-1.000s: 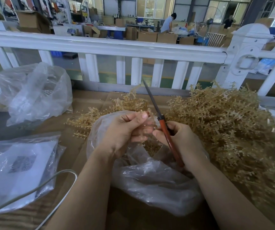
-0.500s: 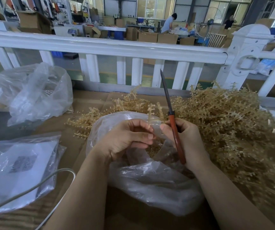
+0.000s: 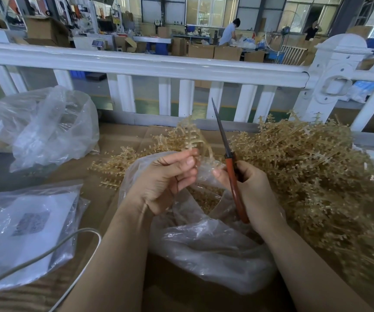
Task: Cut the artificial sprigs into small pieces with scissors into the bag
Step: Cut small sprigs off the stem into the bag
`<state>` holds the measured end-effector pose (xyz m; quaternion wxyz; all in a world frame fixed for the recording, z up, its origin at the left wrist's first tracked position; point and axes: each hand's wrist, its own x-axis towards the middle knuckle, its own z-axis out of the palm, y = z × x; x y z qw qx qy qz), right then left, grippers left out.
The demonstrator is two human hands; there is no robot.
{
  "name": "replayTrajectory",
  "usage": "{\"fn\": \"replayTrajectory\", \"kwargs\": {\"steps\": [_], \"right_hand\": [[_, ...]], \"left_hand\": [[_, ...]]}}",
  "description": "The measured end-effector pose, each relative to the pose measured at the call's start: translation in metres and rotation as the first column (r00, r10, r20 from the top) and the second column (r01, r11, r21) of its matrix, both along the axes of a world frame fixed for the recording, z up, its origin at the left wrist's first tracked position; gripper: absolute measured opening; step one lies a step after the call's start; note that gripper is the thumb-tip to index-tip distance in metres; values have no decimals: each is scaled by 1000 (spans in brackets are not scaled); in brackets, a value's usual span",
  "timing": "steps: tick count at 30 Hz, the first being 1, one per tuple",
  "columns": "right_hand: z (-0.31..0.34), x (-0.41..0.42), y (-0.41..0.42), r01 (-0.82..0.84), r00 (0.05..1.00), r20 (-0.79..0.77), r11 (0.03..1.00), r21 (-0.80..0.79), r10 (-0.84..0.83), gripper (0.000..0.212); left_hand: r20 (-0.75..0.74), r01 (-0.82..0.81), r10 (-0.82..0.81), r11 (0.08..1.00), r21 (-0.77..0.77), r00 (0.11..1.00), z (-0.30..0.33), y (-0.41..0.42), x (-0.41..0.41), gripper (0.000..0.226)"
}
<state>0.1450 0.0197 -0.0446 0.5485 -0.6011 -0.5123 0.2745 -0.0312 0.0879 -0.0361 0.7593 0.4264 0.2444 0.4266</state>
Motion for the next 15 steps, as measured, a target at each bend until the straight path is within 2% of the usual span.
{"fn": "replayTrajectory", "kwargs": {"steps": [2, 5, 8, 12, 15], "right_hand": [[1, -2, -2, 1, 998, 56, 1000, 13, -2, 51], [-2, -2, -3, 3, 990, 143, 999, 34, -8, 45], [-7, -2, -1, 10, 962, 271, 997, 80, -32, 44], [-13, -4, 2, 34, 877, 475, 995, 93, -74, 60], [-15, -3, 5, 76, 804, 586, 995, 64, -99, 73]], "left_hand": [[35, -38, 38, 999, -6, 999, 0, 1, 0, 25], [108, -60, 62, 998, -22, 992, 0, 2, 1, 24], [116, -85, 86, 996, -12, 990, 1, 2, 3, 25], [94, -164, 164, 986, -9, 982, 1, 2, 5, 28], [66, -214, 211, 976, 48, 975, -1, 3, 5, 32]]}}
